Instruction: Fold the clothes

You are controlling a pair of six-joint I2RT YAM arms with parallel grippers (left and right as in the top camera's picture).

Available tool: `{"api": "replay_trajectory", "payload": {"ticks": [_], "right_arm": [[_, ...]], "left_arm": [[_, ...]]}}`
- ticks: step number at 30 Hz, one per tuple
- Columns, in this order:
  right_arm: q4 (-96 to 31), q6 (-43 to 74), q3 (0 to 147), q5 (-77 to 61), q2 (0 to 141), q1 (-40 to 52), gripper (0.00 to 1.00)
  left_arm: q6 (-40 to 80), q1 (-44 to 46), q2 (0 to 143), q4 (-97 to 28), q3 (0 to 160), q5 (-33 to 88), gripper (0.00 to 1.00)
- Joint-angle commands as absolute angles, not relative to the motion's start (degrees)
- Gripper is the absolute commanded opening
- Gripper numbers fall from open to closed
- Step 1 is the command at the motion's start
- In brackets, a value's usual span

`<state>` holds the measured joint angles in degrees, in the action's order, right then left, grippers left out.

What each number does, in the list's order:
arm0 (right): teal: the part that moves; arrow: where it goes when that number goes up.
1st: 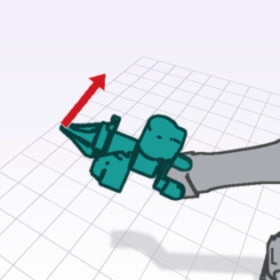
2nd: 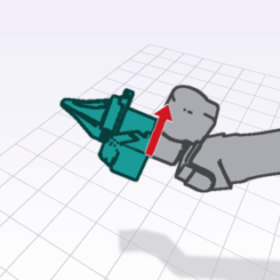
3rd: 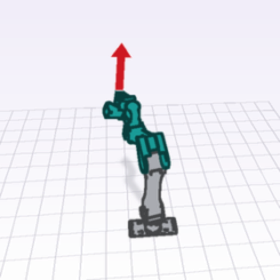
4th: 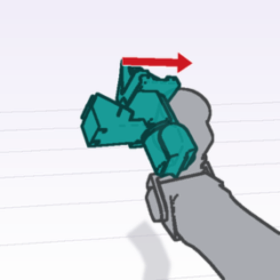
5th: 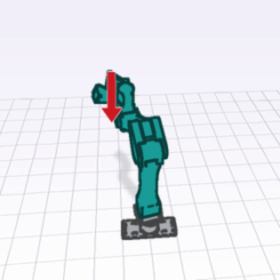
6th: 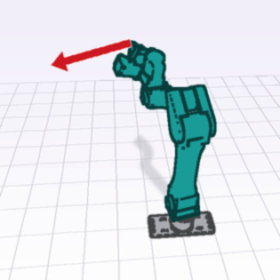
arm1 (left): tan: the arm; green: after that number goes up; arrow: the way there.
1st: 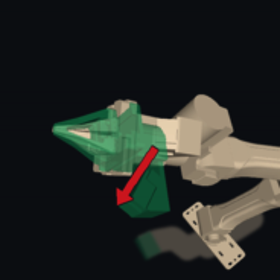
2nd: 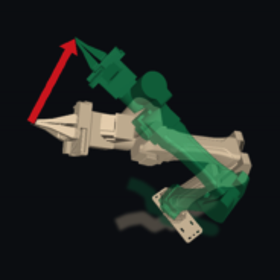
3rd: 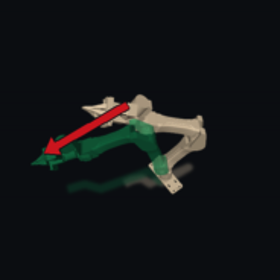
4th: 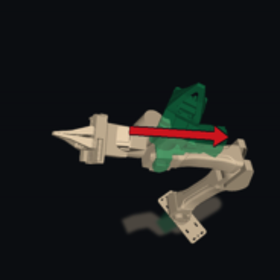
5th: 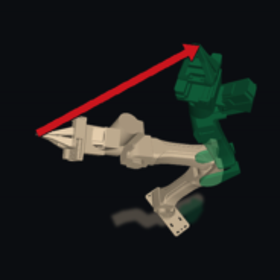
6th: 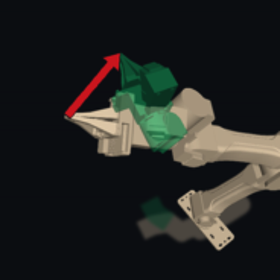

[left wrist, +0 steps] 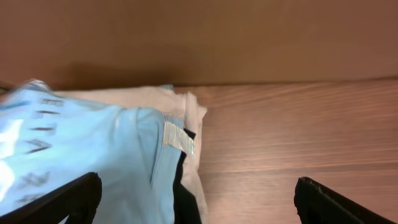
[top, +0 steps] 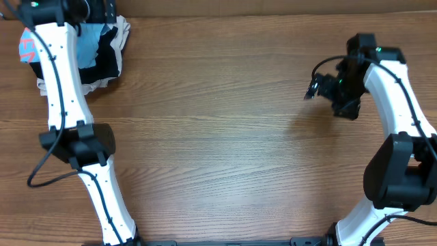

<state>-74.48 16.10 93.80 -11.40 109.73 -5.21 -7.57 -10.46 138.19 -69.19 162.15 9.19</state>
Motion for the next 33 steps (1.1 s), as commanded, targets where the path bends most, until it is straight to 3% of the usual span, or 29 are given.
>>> {"api": "replay_trajectory", "payload": {"ticks": [1,6,11,25,33], "right_arm": [[-78.9,13.0,105.8,-6.9,105.0,-5.1,1.0],[-90.0,13.0,125.1,-2.6,100.0,-4.9,1.0],[-95.5,13.2,134.0,-3.7,94.2,-4.9,1.0],[-97.0,13.2,134.6,-5.6,85.8,-4.9,1.0],[-86.4,13.2,130.9,-2.2,86.4,-4.6,1.0]], "left_arm": [[-4.5,-9.1,132.8,-72.9,166.5,12.0,1.0],[-3.8,-7.6,133.0,-76.3,166.3,12.3,1.0],[-3.8,-7.6,133.0,-76.5,166.2,12.0,1.0],[-3.8,-7.7,133.0,-76.5,166.2,11.9,1.0],[-3.8,-7.8,133.0,-76.5,166.2,11.9,1.0]]}}
